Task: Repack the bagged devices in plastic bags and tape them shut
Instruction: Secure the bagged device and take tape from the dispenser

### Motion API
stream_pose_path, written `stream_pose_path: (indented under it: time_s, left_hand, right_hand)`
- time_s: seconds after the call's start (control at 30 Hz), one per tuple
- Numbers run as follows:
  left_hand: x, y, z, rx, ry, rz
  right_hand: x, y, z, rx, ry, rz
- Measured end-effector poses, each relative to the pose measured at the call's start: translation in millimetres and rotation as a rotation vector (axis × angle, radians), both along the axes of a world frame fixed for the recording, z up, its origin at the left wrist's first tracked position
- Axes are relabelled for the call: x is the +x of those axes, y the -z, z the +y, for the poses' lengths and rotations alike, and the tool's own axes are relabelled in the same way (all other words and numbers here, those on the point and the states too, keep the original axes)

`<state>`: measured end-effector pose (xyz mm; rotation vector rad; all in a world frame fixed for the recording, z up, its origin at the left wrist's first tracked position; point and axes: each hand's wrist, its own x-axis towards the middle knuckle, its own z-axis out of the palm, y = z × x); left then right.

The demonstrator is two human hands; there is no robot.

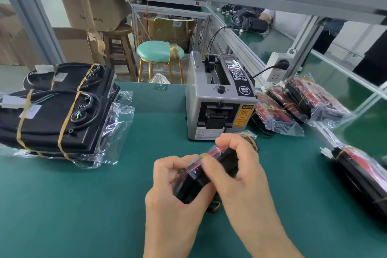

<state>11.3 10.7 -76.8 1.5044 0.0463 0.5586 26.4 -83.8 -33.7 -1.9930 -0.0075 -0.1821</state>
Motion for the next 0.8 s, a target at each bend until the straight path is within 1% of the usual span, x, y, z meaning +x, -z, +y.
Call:
stream_pose_path:
  time_s: [0.07, 0.17, 0.2, 0.3, 0.37, 0.43, 0.47, 0.57, 0.6, 0.63, 0.7, 0.73, 0.8]
  left_hand:
    - [0.8, 1.2, 0.9, -0.008, -0.002, 0.013]
    - [1.5, 3.5, 3.5, -0.006, 0.007, 0.026]
    - [1.7, 3.7, 4.2, -0.007, 0.009, 0.024]
    - [2.7, 2.6, 6.0, -0.029, 0.025, 0.025]
    - [1.1, 0.2, 12.7, -0.039, 0.021, 0.013]
    - [0.9, -2.7, 28.2, -0.047, 0.009, -0.014]
    - [-0.7, -1.2, 36.8, -0.048, 0.004, -0.022]
    - [-9.8, 0.1, 56.6, -0.018, 0.036, -0.025]
    - [-13.0, 2.0, 61.1, -0.014, 0.058, -0.015]
    - [-15.2, 3.3, 64.4, -0.009, 0.081, 0.0]
    - [-17.3, -2.5, 69.2, 0.01, 0.13, 0.015]
    - [-17.7, -7.5, 72.1, 0.114, 0.126, 0.013]
    - [-11.6, -22.5, 73.7, 0.557, 0.033, -0.013]
  right_hand:
    - [2.4, 2.6, 3.1, -0.072, -0.014, -0.042]
    - [6.7, 3.9, 2.5, -0.039, 0.023, -0.011]
    - [7.1, 4.5, 1.8, -0.05, 0.01, -0.031]
    - [9.7, 5.0, -1.6, -0.16, -0.047, -0.076]
    - [15.2, 1.2, -15.2, -0.141, -0.011, -0.08]
    - [25.3, -4.2, -40.8, -0.113, 0.007, -0.148]
    - [29.8, -7.1, -53.7, -0.113, -0.047, -0.124]
    - [39.0, -2.9, -76.9, -0.154, -0.338, 0.155]
    - [41.4, 2.4, -78.7, -0.159, -0.427, 0.213]
    - [43.3, 7.3, -78.5, -0.147, -0.493, 0.248]
    - [47.4, 13.8, -75.5, -0.08, -0.525, 0.273]
    - [49.3, 16.6, -74.7, -0.05, -0.518, 0.265]
    - [52.0, 19.1, -73.7, -0.013, -0.507, 0.253]
